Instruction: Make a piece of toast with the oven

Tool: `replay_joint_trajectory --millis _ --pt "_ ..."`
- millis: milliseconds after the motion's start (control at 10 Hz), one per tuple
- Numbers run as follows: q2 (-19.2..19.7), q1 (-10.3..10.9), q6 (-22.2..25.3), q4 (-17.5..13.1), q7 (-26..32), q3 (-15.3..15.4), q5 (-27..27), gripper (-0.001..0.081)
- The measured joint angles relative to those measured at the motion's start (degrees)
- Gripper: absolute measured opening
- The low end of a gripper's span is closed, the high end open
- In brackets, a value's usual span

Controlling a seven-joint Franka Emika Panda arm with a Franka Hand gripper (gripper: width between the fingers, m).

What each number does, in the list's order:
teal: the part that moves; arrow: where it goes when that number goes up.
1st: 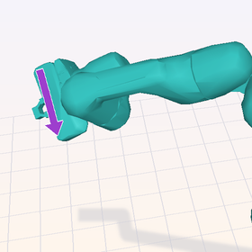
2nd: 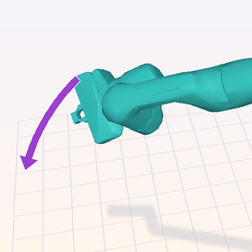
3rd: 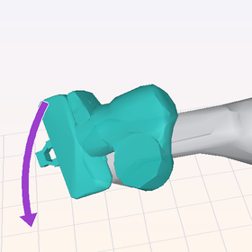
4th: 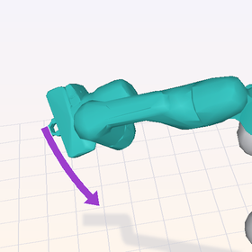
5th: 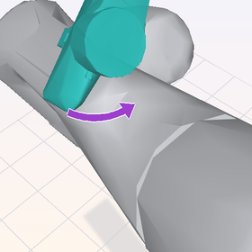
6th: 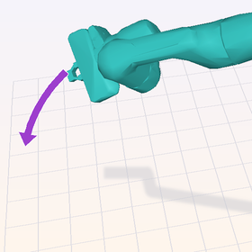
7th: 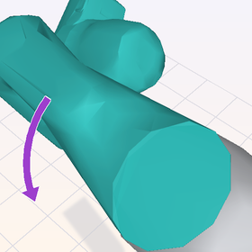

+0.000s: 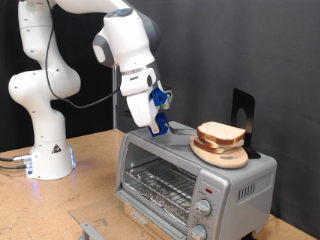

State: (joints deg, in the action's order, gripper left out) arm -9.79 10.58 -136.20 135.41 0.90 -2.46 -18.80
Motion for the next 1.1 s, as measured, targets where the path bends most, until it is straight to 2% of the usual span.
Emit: replay_joint_trajectory --millis 300,600,1100 --pt "4.32 -0.13 1.51 -4.39 -0.47 0.01 2.46 0.0389" --pt "6.40 -0.12 1.51 -7.48 -0.47 0.16 2.89 0.0389" --pt "7.18 0.15 3.47 -9.75 0.11 0.91 3.19 0.0389"
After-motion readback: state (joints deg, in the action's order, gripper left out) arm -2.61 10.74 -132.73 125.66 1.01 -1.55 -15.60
